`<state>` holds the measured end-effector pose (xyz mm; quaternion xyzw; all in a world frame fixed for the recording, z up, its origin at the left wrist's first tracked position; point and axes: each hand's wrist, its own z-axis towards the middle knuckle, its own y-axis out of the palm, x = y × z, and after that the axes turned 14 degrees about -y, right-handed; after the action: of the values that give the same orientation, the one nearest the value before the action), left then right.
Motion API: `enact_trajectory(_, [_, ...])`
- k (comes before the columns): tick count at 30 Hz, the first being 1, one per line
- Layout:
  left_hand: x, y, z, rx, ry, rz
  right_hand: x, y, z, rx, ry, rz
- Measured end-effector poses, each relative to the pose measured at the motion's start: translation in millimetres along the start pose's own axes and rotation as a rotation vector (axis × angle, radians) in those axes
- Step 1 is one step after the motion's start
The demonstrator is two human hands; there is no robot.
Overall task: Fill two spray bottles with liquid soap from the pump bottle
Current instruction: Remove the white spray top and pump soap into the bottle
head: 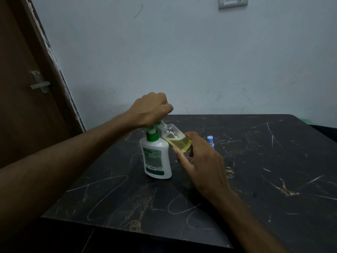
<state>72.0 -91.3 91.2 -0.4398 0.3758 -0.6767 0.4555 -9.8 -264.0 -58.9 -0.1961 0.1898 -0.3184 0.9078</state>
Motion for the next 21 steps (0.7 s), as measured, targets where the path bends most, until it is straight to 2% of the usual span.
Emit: enact_trajectory(21, [0.3, 2.7, -0.6, 0.013, 0.02, 0.015, 0.5, 0.7, 0.4, 0.01, -0.005, -0.002])
